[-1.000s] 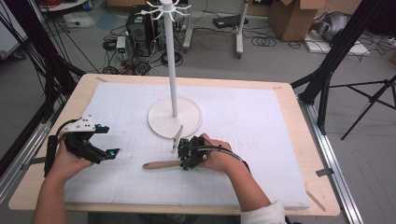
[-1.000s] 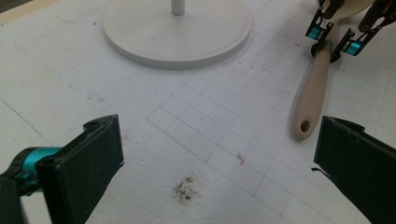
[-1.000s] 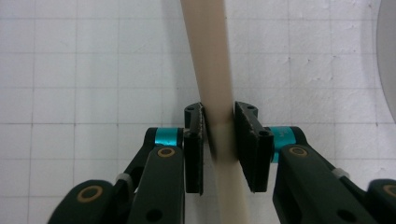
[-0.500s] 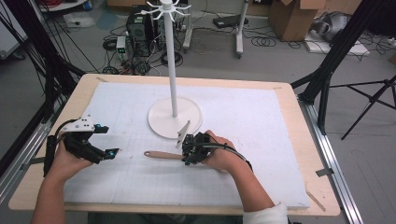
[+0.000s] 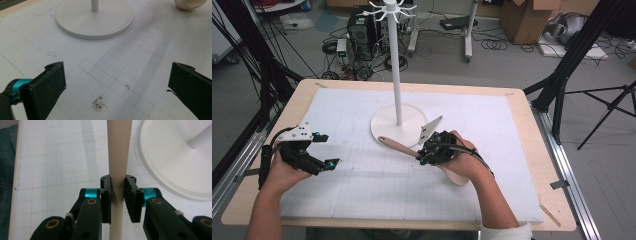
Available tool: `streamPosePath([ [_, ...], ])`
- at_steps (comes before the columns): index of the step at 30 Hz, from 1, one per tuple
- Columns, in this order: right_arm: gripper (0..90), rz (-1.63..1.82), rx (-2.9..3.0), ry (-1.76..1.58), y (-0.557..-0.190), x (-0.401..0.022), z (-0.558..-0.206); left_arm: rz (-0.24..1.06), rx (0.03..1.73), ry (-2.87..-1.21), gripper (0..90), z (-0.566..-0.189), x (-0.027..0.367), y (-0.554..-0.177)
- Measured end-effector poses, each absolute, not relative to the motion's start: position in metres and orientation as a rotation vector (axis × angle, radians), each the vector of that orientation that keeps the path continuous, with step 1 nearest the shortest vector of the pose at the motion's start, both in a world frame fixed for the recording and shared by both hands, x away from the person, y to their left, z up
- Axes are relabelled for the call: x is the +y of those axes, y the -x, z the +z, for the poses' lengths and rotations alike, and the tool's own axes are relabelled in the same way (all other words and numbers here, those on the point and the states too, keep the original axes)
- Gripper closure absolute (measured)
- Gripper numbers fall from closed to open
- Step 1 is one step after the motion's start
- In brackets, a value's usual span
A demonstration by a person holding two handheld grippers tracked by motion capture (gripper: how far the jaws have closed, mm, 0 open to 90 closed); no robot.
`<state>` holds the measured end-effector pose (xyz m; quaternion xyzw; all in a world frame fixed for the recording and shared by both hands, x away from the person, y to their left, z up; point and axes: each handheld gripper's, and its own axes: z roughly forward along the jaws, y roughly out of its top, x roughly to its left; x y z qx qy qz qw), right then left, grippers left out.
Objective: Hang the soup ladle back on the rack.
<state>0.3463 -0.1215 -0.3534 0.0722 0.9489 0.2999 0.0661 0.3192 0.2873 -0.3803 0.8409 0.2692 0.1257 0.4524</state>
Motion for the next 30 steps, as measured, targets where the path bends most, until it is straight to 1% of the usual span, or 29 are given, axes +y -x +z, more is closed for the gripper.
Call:
streamPosePath([
  [30, 76.8, 1.103, 2.674, -0.338, -0.352, -0.174, -0.286, 0.304, 0.667, -2.082, 1.7, -0.382, 0.286, -0.32],
])
